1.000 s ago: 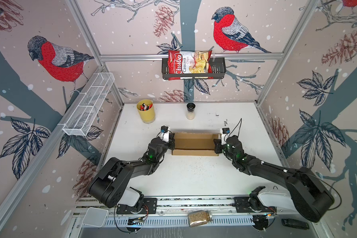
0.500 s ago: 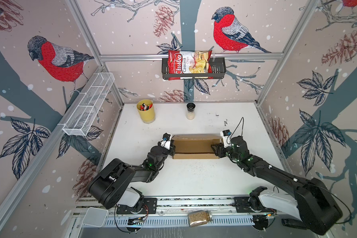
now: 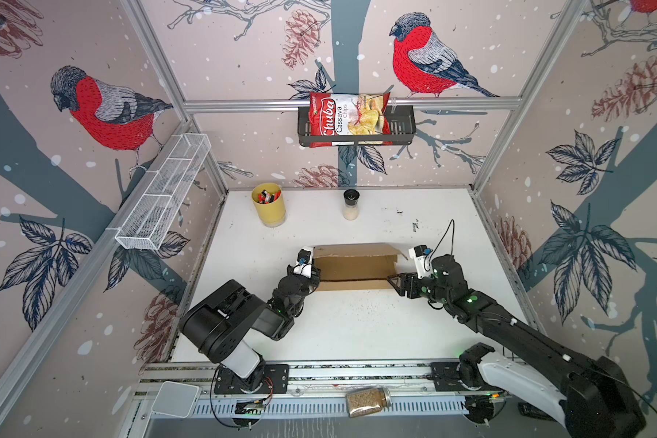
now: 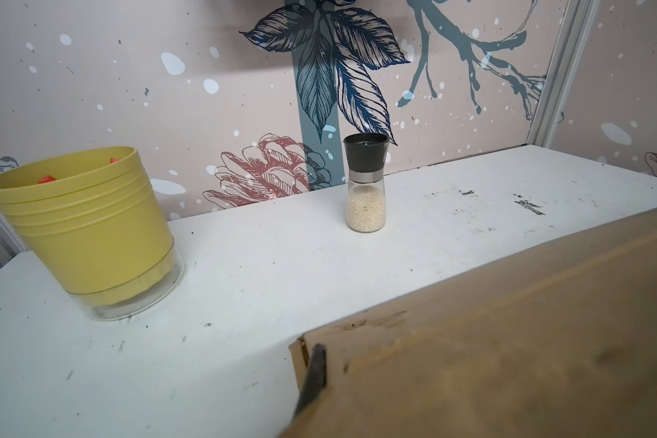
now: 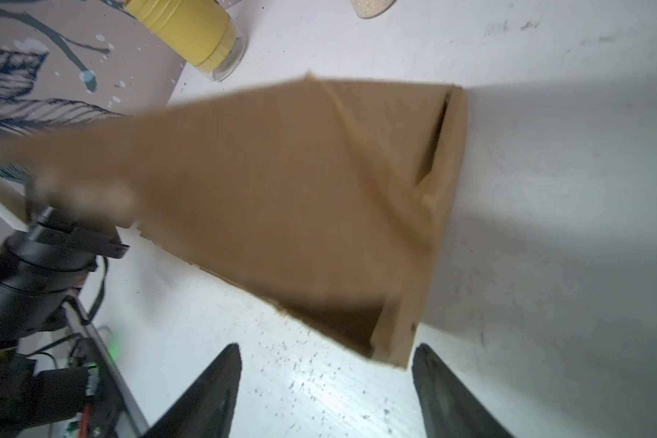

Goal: Fold the paper box

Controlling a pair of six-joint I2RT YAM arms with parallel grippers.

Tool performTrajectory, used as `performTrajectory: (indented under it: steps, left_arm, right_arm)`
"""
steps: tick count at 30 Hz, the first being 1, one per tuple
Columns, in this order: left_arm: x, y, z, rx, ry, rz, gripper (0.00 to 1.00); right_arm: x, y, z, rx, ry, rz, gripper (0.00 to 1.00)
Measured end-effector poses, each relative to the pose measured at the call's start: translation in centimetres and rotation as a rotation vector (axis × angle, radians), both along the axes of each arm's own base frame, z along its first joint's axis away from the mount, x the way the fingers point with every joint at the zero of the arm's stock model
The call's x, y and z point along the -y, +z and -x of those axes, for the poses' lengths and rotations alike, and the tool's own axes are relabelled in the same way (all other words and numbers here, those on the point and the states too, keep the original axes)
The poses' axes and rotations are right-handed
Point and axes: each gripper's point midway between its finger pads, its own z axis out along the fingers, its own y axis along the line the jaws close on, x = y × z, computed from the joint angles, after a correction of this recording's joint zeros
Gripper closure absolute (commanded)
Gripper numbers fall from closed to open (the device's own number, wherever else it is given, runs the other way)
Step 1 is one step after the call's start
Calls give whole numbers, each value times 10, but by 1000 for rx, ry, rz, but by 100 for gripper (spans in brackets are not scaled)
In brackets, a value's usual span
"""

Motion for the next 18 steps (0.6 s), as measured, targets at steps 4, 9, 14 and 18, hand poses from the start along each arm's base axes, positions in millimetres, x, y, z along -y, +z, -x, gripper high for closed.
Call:
performTrajectory:
  steps: [4, 9, 14, 18]
  left_arm:
    - [-2, -2, -1, 14, 12, 4, 94]
    - [-4, -7, 3, 16, 11, -4, 93]
    - [-3, -11, 6, 8, -1, -17, 92]
    - [-2, -17, 10, -1, -17, -32, 91]
  right_arm:
    - [-1, 11, 9, -25, 1, -50, 27]
    - [2, 51, 0, 7, -36, -115, 26]
    - [19, 80, -23, 2, -120, -145, 26]
    - [26, 79, -41, -57, -162, -127, 28]
